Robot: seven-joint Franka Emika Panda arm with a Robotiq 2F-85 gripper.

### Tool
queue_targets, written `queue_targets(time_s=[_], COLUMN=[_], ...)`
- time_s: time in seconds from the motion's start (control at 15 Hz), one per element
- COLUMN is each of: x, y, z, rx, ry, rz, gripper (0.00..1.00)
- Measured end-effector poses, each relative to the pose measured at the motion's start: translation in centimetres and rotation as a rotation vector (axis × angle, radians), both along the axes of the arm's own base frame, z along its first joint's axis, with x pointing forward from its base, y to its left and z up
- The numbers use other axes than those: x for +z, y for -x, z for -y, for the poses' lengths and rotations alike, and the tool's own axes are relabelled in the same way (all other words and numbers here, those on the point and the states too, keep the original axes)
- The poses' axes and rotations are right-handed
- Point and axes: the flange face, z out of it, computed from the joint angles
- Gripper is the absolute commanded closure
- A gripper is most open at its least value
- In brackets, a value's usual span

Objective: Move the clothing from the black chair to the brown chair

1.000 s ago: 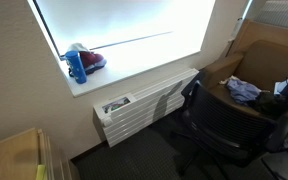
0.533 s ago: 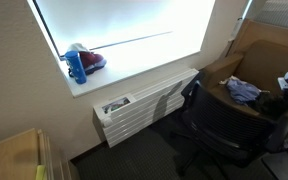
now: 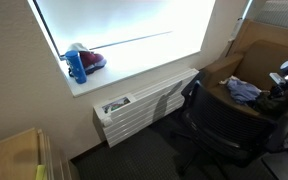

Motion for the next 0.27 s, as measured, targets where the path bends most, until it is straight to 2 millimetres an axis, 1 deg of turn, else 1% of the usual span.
queue_targets(time_s=[0.07,0.27], x=[0.00,-0.02], y=[-0.15,-0.11], z=[-0.33,-0.29], rx=[0.004,0.003], ry=[-0.001,-0.002], rz=[0.000,-0.002], gripper=[0.71,0.71])
